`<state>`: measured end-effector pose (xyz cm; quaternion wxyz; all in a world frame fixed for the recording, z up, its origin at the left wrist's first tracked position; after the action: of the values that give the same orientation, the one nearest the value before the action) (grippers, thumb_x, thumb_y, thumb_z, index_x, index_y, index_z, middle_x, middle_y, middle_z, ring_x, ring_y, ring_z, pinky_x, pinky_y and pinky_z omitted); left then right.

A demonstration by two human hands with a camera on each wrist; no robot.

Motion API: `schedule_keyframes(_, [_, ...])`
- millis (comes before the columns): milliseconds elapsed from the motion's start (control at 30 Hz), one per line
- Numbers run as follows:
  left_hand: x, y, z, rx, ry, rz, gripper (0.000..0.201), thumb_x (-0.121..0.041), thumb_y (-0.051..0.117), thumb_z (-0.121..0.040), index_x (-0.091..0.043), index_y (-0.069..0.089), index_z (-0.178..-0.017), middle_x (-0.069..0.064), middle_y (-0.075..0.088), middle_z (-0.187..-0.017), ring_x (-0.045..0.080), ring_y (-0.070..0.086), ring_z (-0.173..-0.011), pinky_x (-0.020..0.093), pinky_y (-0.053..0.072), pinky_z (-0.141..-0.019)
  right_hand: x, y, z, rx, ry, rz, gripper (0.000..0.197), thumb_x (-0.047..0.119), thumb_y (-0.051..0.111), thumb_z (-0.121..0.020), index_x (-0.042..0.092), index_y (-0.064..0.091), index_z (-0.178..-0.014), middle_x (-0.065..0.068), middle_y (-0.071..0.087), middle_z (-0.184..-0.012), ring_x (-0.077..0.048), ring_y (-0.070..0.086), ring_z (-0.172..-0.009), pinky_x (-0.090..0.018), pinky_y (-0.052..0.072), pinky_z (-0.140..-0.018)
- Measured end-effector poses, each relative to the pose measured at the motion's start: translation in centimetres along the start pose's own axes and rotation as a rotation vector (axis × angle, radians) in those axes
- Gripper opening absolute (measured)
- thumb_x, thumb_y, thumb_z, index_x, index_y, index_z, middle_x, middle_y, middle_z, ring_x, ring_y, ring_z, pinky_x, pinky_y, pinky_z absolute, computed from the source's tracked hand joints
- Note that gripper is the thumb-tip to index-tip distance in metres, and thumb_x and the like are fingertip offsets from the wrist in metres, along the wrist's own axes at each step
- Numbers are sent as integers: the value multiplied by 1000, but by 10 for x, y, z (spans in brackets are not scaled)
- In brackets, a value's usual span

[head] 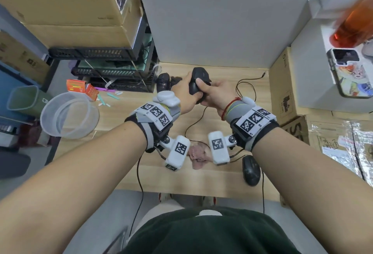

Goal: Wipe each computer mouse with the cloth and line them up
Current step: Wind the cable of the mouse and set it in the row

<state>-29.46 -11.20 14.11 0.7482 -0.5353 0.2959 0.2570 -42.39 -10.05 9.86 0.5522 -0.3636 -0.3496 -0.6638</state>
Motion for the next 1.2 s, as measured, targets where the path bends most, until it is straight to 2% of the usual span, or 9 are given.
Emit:
schedule_keyframes(133, [3, 41, -7, 128, -45, 59, 104, -47, 71, -71, -19, 24, -159, 8, 62, -136, 26, 63, -116, 41, 50, -102, -18, -36, -12, -40, 65, 69, 53, 42, 91, -59, 11, 70, -96, -9, 75, -96, -26, 74, -85, -42, 62, -77])
schedule_keyframes(233, [6, 57, -11, 172, -49, 118, 88, -24, 75, -83, -15, 29, -157, 7, 62, -136, 23, 68, -109, 40, 52, -102, -28, -49, -21, -44, 84, 80, 75, 46, 90, -45, 9, 71, -107, -10, 76, -101, -25, 75, -87, -40, 63, -72])
schedule_keyframes(333, [8, 66, -15, 184, -57, 184, 64, -13, 72, -84, -14, 50, -144, 6, 68, -125, 22, 71, -104, 41, 55, -98, -37, -58, -30, -53, 117, 76, 68, 42, 90, -49, 9, 70, -104, -10, 76, -97, -24, 76, -85, -40, 63, -72])
schedule_keyframes(467, [28, 73, -35, 192, -160, 199, 73, -13, 73, -89, -12, 38, -153, 4, 60, -135, 21, 65, -115, 35, 49, -103, -47, -74, -53, -115, 167, 98, 51, 39, 89, -55, 14, 68, -95, -8, 75, -95, -26, 75, -87, -40, 63, -72])
schedule_keyframes(633, [59, 73, -62, 168, -227, 153, 54, -18, 70, -93, -13, 52, -144, 3, 63, -128, 15, 59, -110, 18, 40, -85, -44, -108, -85, -248, 223, 104, 43, 30, 92, -63, 18, 58, -86, -6, 67, -96, -26, 71, -93, -42, 63, -75])
schedule_keyframes(767, [94, 89, -79, 220, -317, 159, 39, -15, 71, -92, -9, 62, -130, 6, 67, -114, 14, 58, -97, 13, 43, -72, -49, -127, -122, -331, 271, 135, 49, 35, 95, -48, 14, 65, -81, -7, 70, -93, -27, 72, -93, -46, 62, -73])
schedule_keyframes(867, [123, 106, -95, 261, -378, 179, 34, -13, 71, -90, -9, 65, -123, 1, 65, -99, 17, 62, -93, 12, 47, -70, -50, -135, -150, -381, 305, 333, 65, 57, 88, -44, 19, 72, -95, 1, 72, -97, -18, 70, -90, -32, 57, -82])
schedule_keyframes(967, [142, 116, -103, 289, -399, 172, 29, -15, 72, -90, -11, 68, -118, -6, 65, -87, 6, 61, -78, 8, 45, -66, -55, -135, -170, -374, 314, 433, 59, 58, 84, -61, 18, 71, -104, 4, 70, -98, -14, 64, -86, -20, 44, -68])
schedule_keyframes(1200, [167, 129, -121, 320, -434, 160, 26, -16, 72, -90, -9, 72, -115, 2, 68, -97, 9, 60, -82, -1, 40, -57, -77, -140, -209, -396, 331, 593, 64, 53, 84, -67, 16, 62, -115, 1, 63, -105, -16, 59, -95, -25, 43, -81])
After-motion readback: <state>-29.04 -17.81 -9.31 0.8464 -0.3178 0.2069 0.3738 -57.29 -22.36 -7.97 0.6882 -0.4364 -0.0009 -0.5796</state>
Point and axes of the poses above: each hand's wrist, its own z-axis away from the middle knuckle, its own y-axis out of the palm, x = y × z, the point moved 10 cm from there along -z, towards the middle knuckle
